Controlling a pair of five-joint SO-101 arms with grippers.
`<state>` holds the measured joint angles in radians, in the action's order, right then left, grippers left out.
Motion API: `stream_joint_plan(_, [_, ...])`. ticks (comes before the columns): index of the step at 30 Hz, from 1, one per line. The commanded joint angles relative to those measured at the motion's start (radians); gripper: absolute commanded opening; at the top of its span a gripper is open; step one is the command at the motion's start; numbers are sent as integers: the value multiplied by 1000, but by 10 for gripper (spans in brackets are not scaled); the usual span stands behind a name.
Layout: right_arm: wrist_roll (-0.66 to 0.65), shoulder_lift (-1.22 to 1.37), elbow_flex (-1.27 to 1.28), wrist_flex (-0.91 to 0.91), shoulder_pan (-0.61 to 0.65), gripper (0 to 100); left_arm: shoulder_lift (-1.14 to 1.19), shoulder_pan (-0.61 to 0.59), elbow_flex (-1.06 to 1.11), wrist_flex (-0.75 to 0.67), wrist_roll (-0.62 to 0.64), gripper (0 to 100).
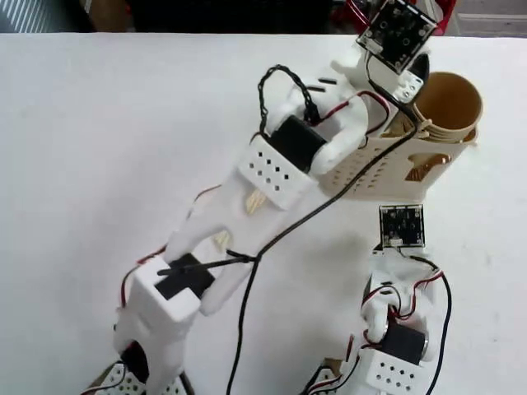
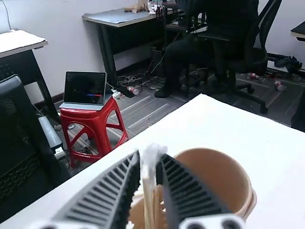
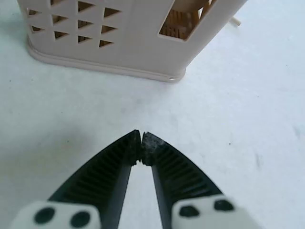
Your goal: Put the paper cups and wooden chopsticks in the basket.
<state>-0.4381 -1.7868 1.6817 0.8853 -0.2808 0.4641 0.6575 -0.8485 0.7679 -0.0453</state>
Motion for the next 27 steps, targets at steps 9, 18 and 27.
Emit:
stream_joint_plan(9, [-9,-15,8,2,7,18,-183,-171,-199,339,9,79])
stream_joint_plan(18, [-9,-15,8,2,8,18,-268,-489,-126,770,-34,78])
stream_joint_plan(27, [-9,-15,8,16,10,18,-134,-559,322,715,-160,80])
